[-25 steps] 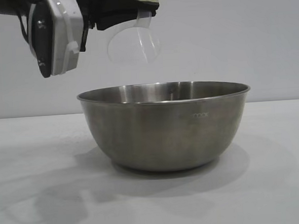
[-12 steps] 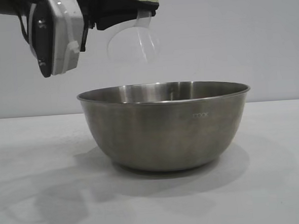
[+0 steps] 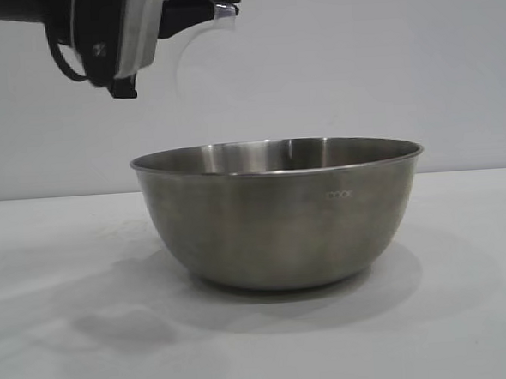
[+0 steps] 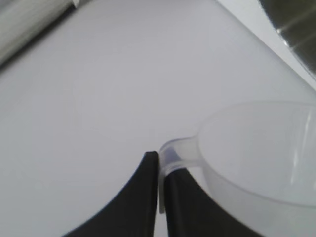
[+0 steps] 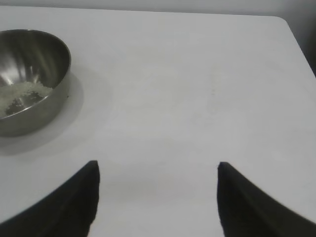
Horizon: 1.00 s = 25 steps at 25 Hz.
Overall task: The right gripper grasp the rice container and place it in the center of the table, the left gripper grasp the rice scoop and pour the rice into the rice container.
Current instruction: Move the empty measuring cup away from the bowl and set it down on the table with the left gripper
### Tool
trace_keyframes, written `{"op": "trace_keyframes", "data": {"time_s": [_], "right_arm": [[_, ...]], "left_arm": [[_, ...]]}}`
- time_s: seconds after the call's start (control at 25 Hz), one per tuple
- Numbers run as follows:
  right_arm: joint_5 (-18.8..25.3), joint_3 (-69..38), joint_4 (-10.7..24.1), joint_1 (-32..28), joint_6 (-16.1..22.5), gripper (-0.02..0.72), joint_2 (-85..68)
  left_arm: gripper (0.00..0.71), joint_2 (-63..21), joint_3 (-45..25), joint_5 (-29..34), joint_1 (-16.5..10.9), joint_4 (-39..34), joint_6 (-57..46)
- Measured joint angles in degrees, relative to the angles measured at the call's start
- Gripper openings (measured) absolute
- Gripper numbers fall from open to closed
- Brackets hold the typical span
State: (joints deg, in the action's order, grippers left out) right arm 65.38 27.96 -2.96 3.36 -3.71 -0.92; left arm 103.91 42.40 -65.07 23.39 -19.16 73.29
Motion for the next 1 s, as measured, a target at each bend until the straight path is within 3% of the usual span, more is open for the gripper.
{"op": "trace_keyframes", "data": {"time_s": [0.2,0.48,0.76,1.0], "right_arm": [[0.0,0.0,0.0,0.0,0.0,0.414,0.0],[0.0,0.0,0.0,0.0,0.0,0.414,0.0],[0.0,0.0,0.0,0.0,0.0,0.414,0.0],[0.0,0.0,0.0,0.0,0.0,0.414,0.0]], "left_arm": [[0.0,-1.0,0.0,0.0,0.0,10.4,-19.2],[0.0,-1.6,-0.1,0.0,0.0,28.3,-38.2],[0.0,-1.7,-5.7,0.0,0.0,37.2,-47.1],[0.0,-1.8,-10.2,0.0,0.0,40.6,-51.8]]}}
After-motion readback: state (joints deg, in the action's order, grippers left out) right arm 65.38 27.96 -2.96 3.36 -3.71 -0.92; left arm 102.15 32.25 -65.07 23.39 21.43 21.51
